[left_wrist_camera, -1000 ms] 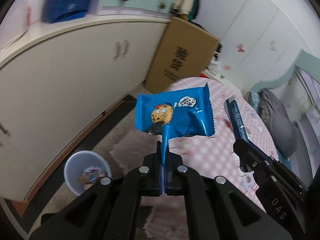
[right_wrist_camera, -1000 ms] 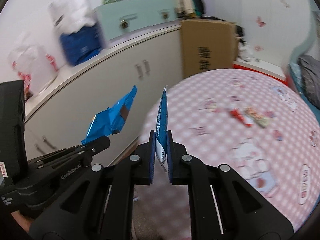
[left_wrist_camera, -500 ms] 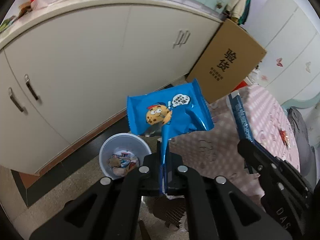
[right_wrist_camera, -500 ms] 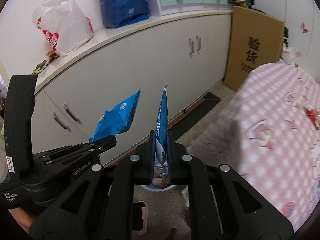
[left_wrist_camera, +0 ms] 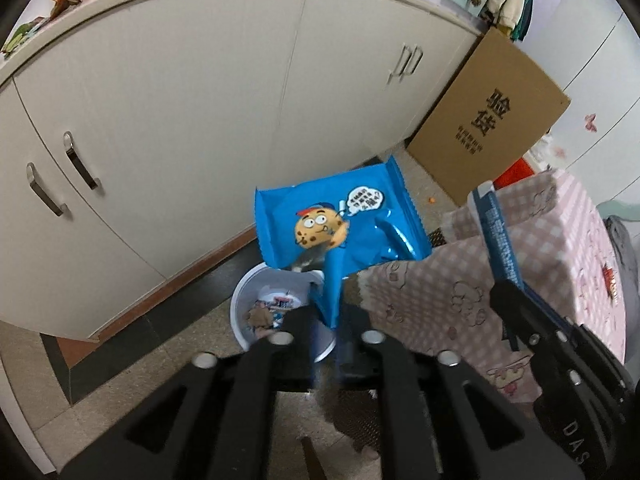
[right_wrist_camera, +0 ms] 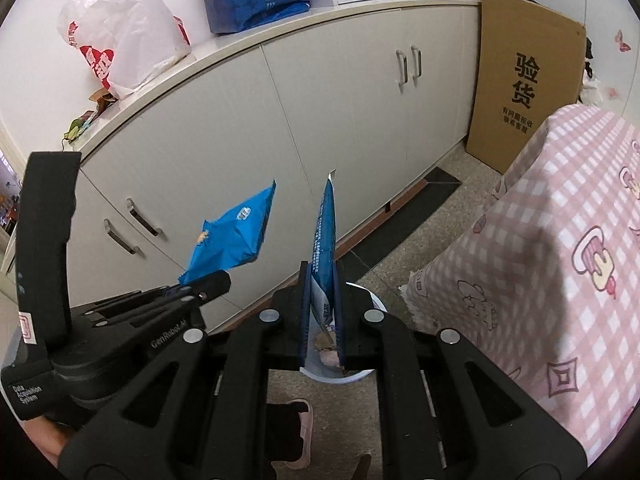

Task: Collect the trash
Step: 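Open the left tool to drop the cookie wrapper into the bin, then open the right tool to drop the blue-white packet into the bin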

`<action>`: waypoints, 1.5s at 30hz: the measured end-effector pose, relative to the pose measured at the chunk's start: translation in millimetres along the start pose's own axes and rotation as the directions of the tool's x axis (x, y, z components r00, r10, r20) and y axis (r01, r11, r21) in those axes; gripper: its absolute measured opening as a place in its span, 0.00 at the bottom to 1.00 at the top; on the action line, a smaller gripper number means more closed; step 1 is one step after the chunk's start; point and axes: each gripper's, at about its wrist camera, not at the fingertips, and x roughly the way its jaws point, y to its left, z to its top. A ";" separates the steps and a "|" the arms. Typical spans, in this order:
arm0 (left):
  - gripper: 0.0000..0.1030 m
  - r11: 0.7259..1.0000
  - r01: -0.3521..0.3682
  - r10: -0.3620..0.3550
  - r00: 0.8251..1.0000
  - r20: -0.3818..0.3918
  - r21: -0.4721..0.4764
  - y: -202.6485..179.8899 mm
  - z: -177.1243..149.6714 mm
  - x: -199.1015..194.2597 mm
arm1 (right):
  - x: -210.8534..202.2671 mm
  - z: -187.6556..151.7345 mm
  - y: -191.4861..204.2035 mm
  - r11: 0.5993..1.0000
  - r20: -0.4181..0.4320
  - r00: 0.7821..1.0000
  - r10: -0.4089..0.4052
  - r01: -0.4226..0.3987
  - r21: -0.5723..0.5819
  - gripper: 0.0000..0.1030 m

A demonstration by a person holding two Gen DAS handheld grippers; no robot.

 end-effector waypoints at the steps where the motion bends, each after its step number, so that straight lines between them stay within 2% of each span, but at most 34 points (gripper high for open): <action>1: 0.33 1.000 -0.003 0.003 1.000 -0.005 -0.003 1.4 -0.2 1.9 | 2.0 -0.5 0.2 1.000 -0.004 1.000 0.002 -0.002 0.002 0.10; 3: 0.41 1.000 -0.011 0.011 1.000 0.003 -0.002 2.5 -0.7 2.6 | 4.9 -1.0 1.3 1.000 -0.007 1.000 0.004 -0.004 0.005 0.10; 13: 0.56 0.999 -0.048 0.048 0.999 0.022 0.002 5.7 -1.7 0.4 | 11.0 -3.7 2.9 1.000 -0.020 1.000 0.011 -0.011 0.005 0.10; 36: 0.61 0.992 -0.126 0.127 0.990 0.063 -0.022 23.4 0.4 -5.8 | 26.5 -2.8 12.4 1.000 -0.018 0.999 0.027 -0.027 0.006 0.13; 37: 0.61 0.991 -0.130 0.132 0.989 0.064 -0.023 24.1 1.0 -5.7 | 29.2 -2.2 13.3 1.000 -0.025 0.999 0.029 -0.029 0.007 0.15; 41: 0.62 0.988 -0.152 0.155 0.986 0.068 -0.035 27.6 2.6 -5.6 | 35.0 -0.8 15.9 1.000 -0.022 1.000 0.018 -0.018 0.007 0.41; 45: 0.63 0.987 -0.157 0.160 0.985 0.068 -0.046 30.5 3.5 -5.7 | 34.1 -0.9 15.1 1.000 -0.015 1.000 0.025 -0.025 0.010 0.42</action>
